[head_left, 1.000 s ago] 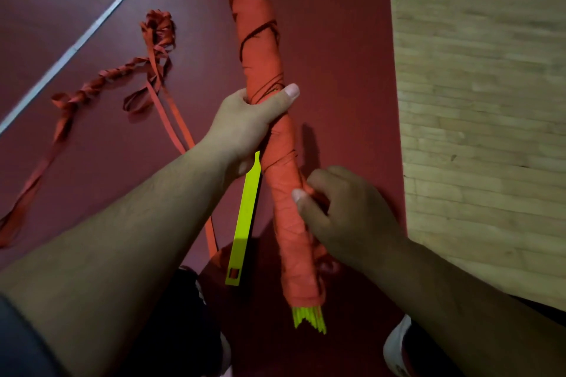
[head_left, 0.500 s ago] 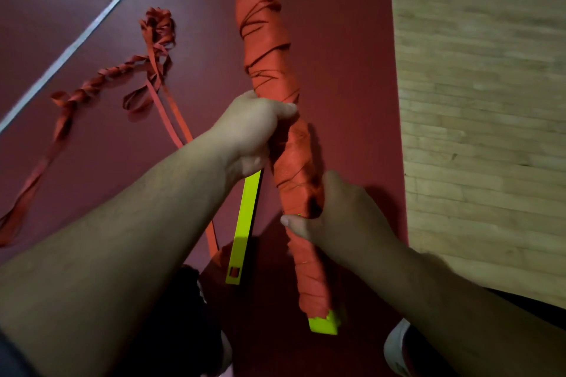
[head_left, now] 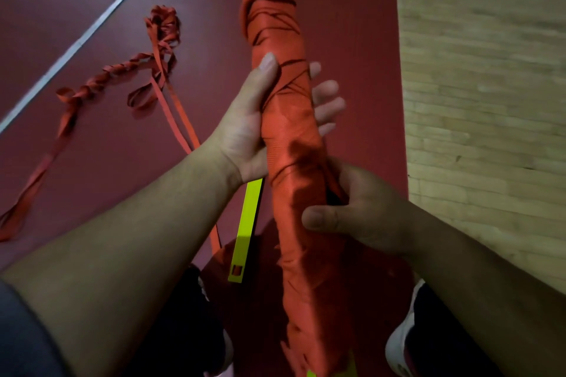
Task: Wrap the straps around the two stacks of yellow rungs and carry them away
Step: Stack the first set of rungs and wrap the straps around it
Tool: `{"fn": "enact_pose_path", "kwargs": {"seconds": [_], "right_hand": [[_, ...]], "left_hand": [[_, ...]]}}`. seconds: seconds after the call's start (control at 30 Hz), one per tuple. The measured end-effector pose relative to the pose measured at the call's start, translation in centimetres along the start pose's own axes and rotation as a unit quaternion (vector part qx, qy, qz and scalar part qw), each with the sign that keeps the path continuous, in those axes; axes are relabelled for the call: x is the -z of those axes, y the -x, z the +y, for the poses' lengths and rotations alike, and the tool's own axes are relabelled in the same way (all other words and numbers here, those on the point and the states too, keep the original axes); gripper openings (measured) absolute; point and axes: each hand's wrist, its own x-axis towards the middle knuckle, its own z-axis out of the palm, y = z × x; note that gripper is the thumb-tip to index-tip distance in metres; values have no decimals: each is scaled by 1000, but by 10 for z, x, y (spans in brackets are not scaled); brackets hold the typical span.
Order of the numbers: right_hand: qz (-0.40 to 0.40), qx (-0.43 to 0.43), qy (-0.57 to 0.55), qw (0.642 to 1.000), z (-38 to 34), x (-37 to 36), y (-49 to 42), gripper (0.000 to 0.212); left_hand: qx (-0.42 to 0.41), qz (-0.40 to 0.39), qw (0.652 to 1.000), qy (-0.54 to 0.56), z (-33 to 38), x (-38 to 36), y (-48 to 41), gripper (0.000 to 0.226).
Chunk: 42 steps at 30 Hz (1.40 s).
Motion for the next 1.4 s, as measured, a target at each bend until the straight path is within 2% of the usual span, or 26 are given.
{"fn": "enact_pose_path", "kwargs": {"seconds": [0.07, 0.17, 0.23, 0.37, 0.43, 0.53, 0.63, 0.73, 0.83, 0.97, 1.1, 1.27, 1.33, 1.4], "right_hand": [[1, -3, 25, 1000, -1, -3, 0, 95], [70, 16, 117, 990, -1, 0, 0, 68], [101, 43, 164, 980, -2, 4, 2, 58], [88, 59, 201, 974, -2, 1, 6, 42], [81, 53, 254, 962, 0, -2, 3, 46], [113, 81, 335, 932, 8, -8, 1, 53], [137, 94, 406, 899, 15, -17, 3, 49], [166, 64, 432, 884, 20, -22, 3, 49], [174, 29, 474, 863, 17, -22, 3, 60], [163, -19, 494, 854, 14, -30, 4, 69], [150, -33, 464, 873, 16, -35, 4, 75], [157, -73, 452, 875, 9, -35, 5, 82], [174, -83, 445, 875, 9, -35, 4, 80], [185, -87, 409, 889, 12, -32, 2, 73]], "left_hand": [[-14, 45, 998, -34, 2, -5, 0, 54], [-9, 119, 988, -95, 12, -6, 0, 38], [-2, 158, 980, -124, 17, 0, -1, 30], [-21, 231, 956, -178, 15, 11, -4, 29], [-51, 260, 943, -200, 11, 11, -5, 20], [-81, 295, 927, -219, 8, 7, -10, 17], [-62, 334, 921, -193, 10, 6, -15, 14], [-47, 323, 926, -188, 8, 6, -17, 7], [-63, 312, 925, -207, 4, 4, -15, 20], [-66, 339, 913, -216, 0, 5, -15, 17], [-37, 356, 920, -159, -2, 10, -16, 18], [-29, 367, 922, -121, 2, 12, -19, 21], [-6, 345, 932, -113, 4, 12, -20, 10], [10, 305, 946, -105, 6, 13, -20, 3]]}}
